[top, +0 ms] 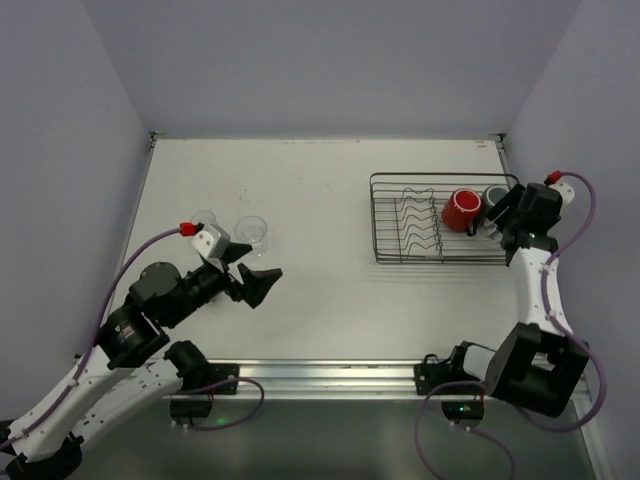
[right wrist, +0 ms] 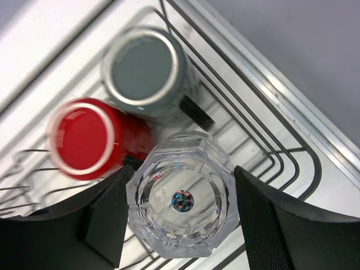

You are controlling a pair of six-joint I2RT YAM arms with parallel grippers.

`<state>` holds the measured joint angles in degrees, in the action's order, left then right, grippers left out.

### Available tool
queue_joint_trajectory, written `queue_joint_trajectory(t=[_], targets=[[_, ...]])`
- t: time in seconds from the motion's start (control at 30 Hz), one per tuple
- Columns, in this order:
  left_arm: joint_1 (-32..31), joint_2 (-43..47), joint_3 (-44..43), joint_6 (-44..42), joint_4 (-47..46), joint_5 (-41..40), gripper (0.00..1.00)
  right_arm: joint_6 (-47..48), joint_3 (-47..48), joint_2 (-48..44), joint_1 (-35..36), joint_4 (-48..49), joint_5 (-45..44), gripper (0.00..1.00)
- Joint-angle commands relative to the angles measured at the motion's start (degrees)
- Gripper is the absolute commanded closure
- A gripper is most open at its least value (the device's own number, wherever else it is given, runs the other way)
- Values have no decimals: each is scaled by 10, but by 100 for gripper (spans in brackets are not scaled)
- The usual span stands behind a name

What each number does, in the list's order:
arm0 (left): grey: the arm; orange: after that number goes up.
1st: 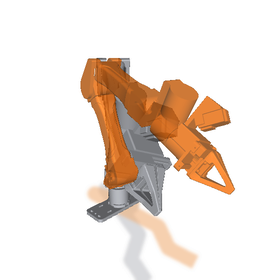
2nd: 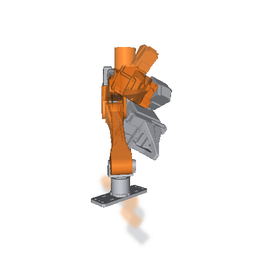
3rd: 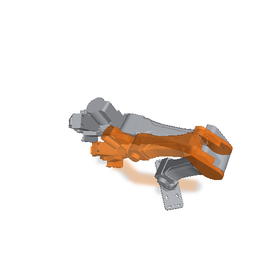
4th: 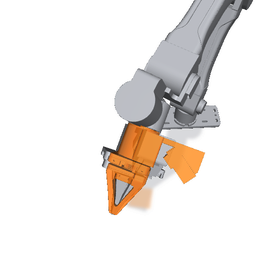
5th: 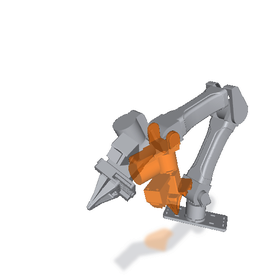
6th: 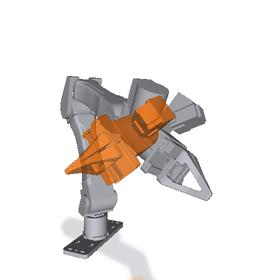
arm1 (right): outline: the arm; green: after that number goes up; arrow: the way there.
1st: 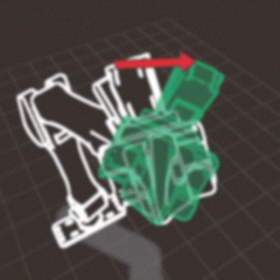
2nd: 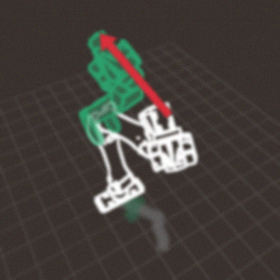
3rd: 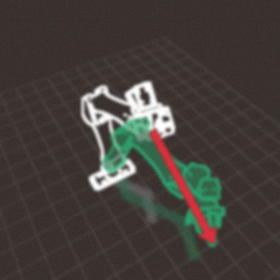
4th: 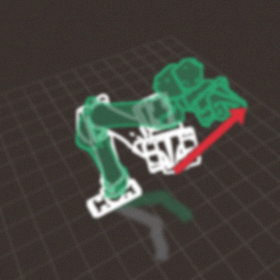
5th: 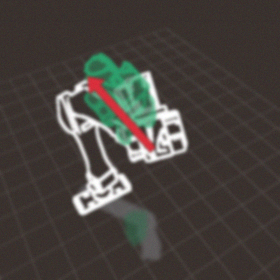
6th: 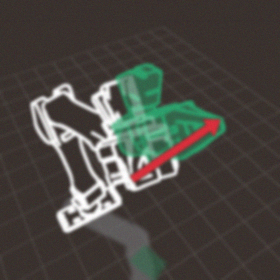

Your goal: Unload the cups from the dish rack

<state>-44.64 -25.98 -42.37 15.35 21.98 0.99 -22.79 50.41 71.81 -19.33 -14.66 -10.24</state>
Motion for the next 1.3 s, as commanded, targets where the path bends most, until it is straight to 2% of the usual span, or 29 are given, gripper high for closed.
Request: queue_joint_trajectory(t=[0.0, 0.13, 0.27, 0.3, 0.37, 0.47, 0.6, 0.63, 0.67, 0.73, 0.93, 1.13, 1.23, 1.27], targets=[[14, -16, -11, -2, -8, -6, 0, -24, 15, -112, 4, 24, 37, 63], [18, -44, -15, 13, -22, 17, 0, -51, -17, -200, 4, 31, 99, 64], [19, -94, -26, 49, -63, 69, 1, -119, -65, -273, 11, 61, 256, 64], [18, -103, -25, 71, -76, 82, 1, -160, -79, -283, 25, 74, 324, 64], [18, -133, -21, 95, -133, 124, 4, -204, -116, -301, 55, 140, 378, 64], [18, -181, 0, 153, -239, 182, 8, -282, -133, -290, 138, 224, 450, 64], [18, -252, 8, 237, -329, 226, 13, -372, -166, -270, 228, 408, 532, 64], [18, -278, 23, 274, -396, 237, 14, -418, -191, -259, 259, 493, 561, 64], [18, -285, 23, 274, -396, 237, 15, -429, -191, -258, 259, 494, 561, 64], [18, -295, 38, 307, -444, 239, 17, -444, -211, -239, 292, 551, 568, 64], [11, -316, 54, 353, -511, 244, 23, -488, -248, -161, 358, 679, 578, 64], [6, -306, 61, 354, -516, 234, 32, -518, -247, -100, 414, 759, 574, 63], [6, -301, 64, 349, -515, 223, 51, -521, -244, -71, 438, 776, 558, 62], [6, -296, 66, 347, -514, 219, 63, -524, -244, -57, 443, 781, 556, 62]])
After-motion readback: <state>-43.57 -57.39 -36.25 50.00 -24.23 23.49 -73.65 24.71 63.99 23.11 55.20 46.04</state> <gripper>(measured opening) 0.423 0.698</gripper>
